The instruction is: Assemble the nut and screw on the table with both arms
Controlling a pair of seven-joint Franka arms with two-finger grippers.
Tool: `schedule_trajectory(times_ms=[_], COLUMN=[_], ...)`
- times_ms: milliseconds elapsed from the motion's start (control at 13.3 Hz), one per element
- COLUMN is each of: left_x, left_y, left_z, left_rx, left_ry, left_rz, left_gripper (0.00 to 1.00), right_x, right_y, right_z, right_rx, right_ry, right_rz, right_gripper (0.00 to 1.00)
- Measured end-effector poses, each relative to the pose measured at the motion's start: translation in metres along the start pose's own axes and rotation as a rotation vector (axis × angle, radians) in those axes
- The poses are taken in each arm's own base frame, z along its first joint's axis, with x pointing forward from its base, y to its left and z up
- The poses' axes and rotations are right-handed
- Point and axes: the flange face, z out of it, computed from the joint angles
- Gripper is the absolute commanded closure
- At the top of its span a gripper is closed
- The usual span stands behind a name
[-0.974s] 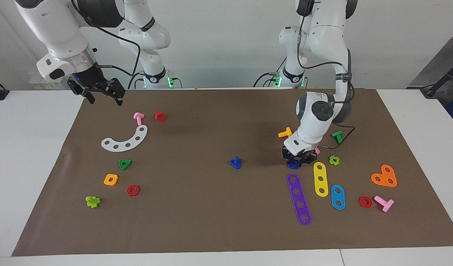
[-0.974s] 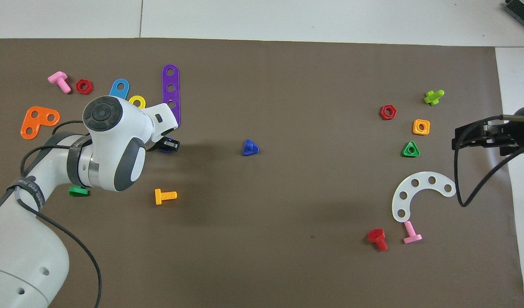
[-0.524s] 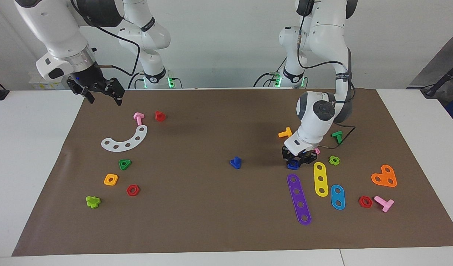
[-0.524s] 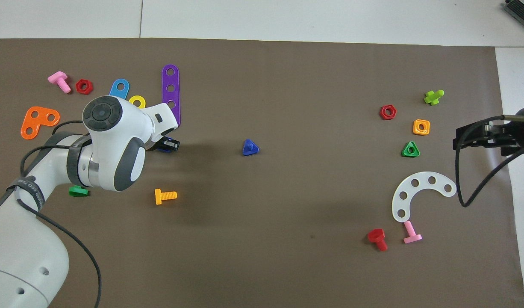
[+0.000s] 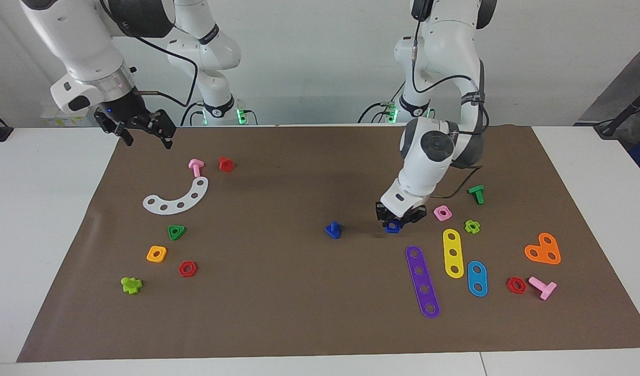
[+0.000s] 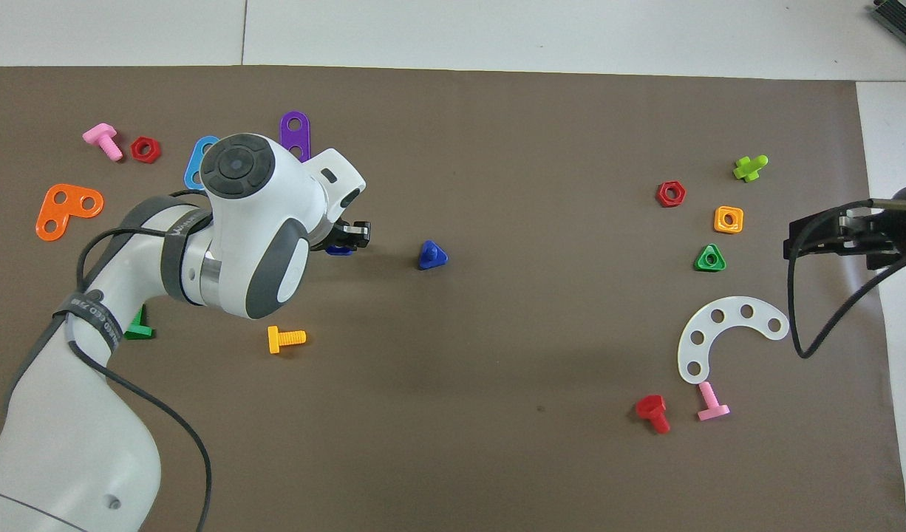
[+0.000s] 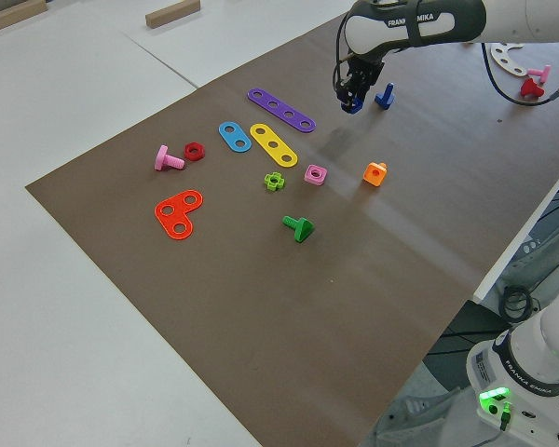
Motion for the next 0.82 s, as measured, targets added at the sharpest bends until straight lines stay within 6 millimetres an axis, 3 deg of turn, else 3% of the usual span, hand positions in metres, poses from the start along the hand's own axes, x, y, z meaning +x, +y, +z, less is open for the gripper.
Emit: schedule_trajectory(times_ms=[375,824], left_x=[-0.009,0.001], left_y=[0.066,0.112], left_z=[-0.012,-0.007], left_rx=[-0.004,-0.01], left_ry=[-0.004,0.0], left_rz=[-0.061,-0.086], left_gripper=[0.82,0.82], right_x=[-0.001,-0.001], right_y=[-0.004,-0.004], right_z=[0.0,0.0], right_rx=[0.0,0.0], right_ry=[0.0,0.0], right_rz=[-0.008,-0.008], right_gripper=[0.0,0.0])
